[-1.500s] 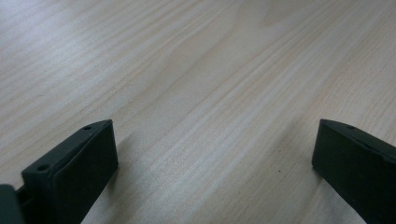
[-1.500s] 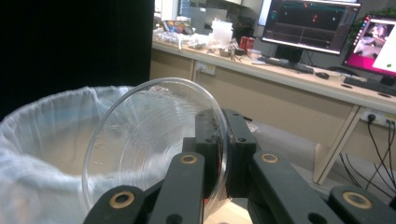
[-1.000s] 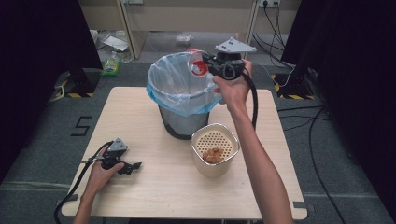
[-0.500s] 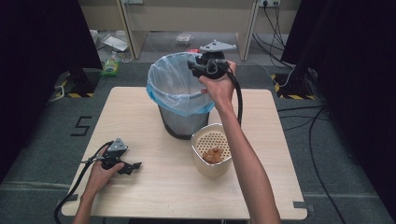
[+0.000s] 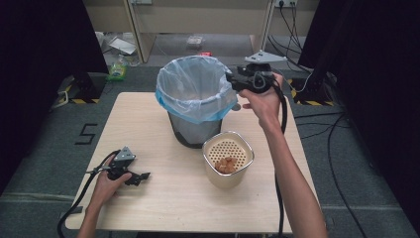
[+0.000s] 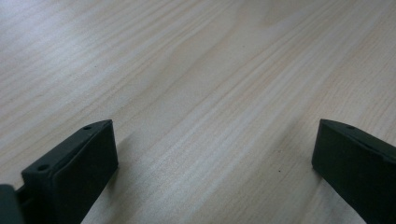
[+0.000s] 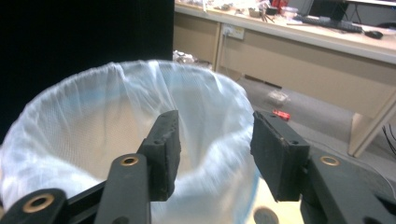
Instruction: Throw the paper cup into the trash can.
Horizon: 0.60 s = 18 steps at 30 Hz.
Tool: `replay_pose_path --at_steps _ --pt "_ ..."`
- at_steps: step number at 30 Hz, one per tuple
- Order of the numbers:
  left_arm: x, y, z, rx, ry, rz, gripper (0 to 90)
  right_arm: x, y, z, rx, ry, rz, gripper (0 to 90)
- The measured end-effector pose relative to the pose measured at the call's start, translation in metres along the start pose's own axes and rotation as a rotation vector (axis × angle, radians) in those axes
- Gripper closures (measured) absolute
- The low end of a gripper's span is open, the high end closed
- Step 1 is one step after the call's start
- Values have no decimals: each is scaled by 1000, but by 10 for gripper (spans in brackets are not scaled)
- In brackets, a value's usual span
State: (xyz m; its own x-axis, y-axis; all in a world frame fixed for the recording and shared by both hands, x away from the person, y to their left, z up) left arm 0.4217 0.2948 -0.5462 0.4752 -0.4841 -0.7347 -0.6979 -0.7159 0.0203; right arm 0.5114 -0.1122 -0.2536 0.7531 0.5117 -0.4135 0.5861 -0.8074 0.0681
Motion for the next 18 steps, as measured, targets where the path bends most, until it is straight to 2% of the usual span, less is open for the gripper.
replay_pose_path --at_steps 11,18 --pt "0 0 0 0 0 0 0 -40 21 51 -34 -53 59 456" --pt "0 0 0 0 -1 0 0 -61 30 98 -46 -102 94 441"
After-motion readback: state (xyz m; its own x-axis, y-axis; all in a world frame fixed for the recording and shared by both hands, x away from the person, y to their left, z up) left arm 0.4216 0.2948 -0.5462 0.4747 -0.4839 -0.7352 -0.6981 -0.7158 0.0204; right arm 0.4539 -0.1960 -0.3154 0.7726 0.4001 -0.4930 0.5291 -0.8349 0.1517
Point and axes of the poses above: each handheld gripper's, and its own axes: x roughly forward along the jaws, z roughly out of its underside, y roughly to its right, the point moved 3 cm from there along x, roughly forward along the jaws, and after that the axes turned 4 degrees about -y, right-handed, at the moved point
